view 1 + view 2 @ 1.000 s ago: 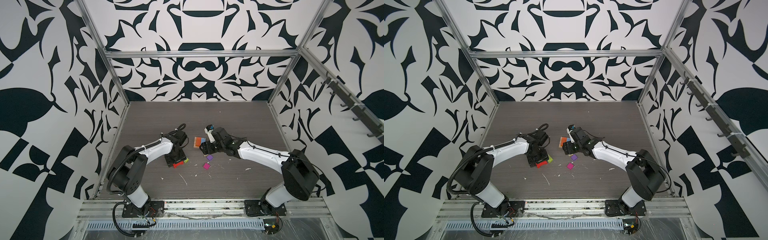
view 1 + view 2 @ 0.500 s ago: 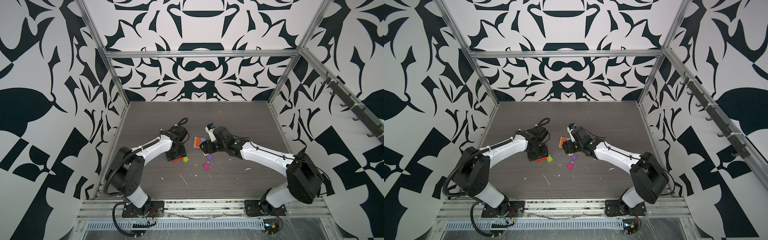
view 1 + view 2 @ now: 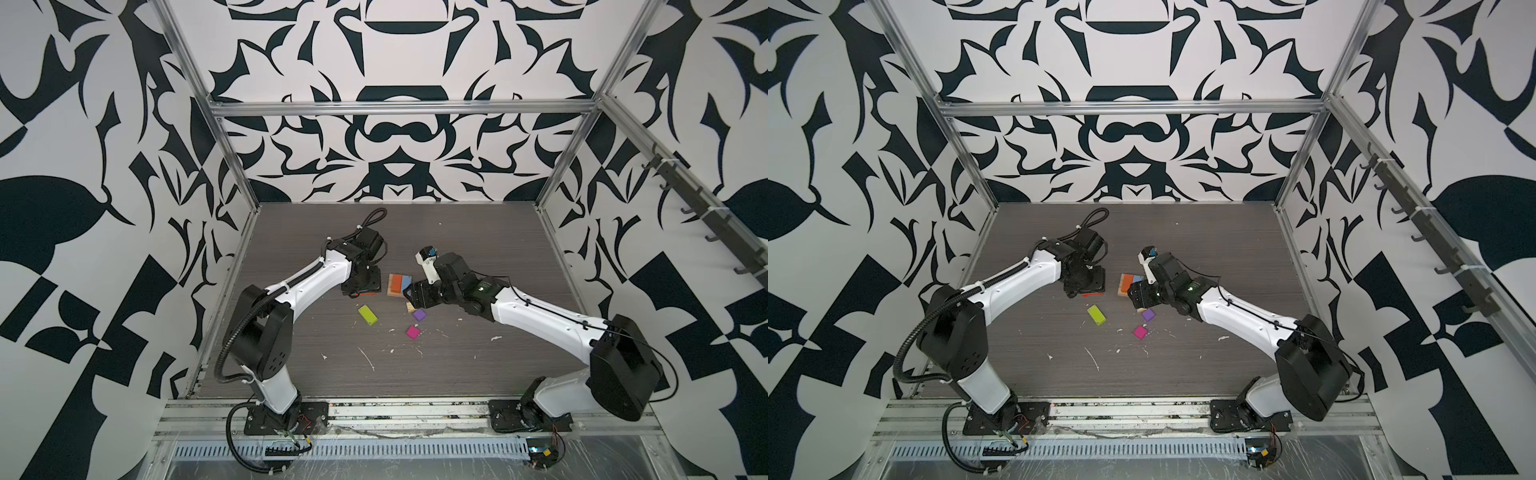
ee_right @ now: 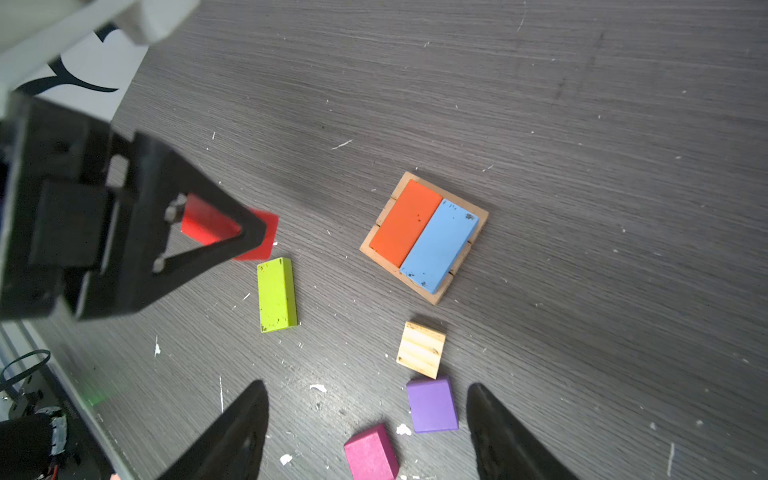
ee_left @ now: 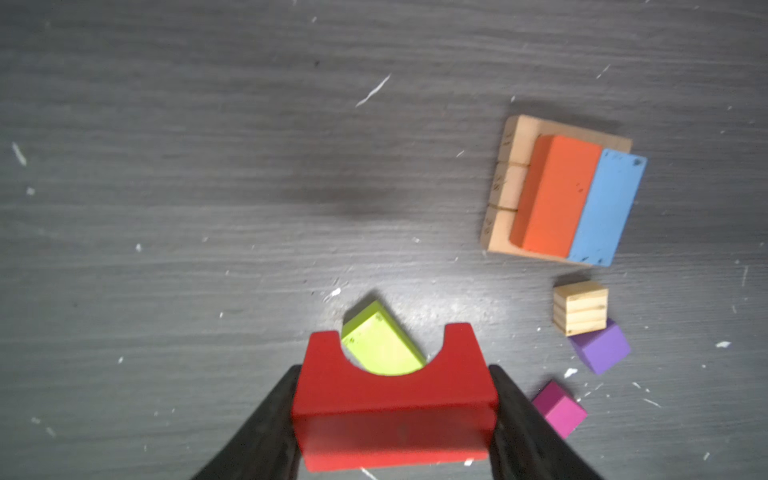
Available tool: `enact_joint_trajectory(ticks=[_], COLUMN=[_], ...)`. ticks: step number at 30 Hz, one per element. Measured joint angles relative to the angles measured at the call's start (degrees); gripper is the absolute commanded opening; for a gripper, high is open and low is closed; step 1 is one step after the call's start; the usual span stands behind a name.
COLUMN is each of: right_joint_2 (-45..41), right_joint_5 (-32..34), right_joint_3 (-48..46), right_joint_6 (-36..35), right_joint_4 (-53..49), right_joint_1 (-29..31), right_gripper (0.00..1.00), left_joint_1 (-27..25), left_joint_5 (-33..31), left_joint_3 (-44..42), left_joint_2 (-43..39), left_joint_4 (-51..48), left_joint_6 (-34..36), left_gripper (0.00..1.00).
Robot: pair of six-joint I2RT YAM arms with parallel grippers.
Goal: Build the wood block tower
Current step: 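Lift the red arch block and carry it over the stack with the left gripper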
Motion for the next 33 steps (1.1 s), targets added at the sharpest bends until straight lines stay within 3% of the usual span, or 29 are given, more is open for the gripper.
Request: enact_joint_trajectory(ticks=[14, 33], right_joint_2=[-5.92, -10.64], right_joint_5=[-0.90, -0.66], right_joint_3=[-4.17, -6.97], right_joint_6=[-1.29, -3.58], right_joint_4=[-2.19, -5.46], right_joint_1=[-1.20, -1.88], right_gripper=[0.79, 0.79], left_joint_1=[0.00, -2.34], left_joint_5=[4.42, 7.65], left_joint_3=[15.82, 30.58], left_joint_2=[11.06, 21.75], left_joint_4=[-4.28, -7.54], left_joint_6=[6.97, 8.41], left_gripper=[0.57, 0.54])
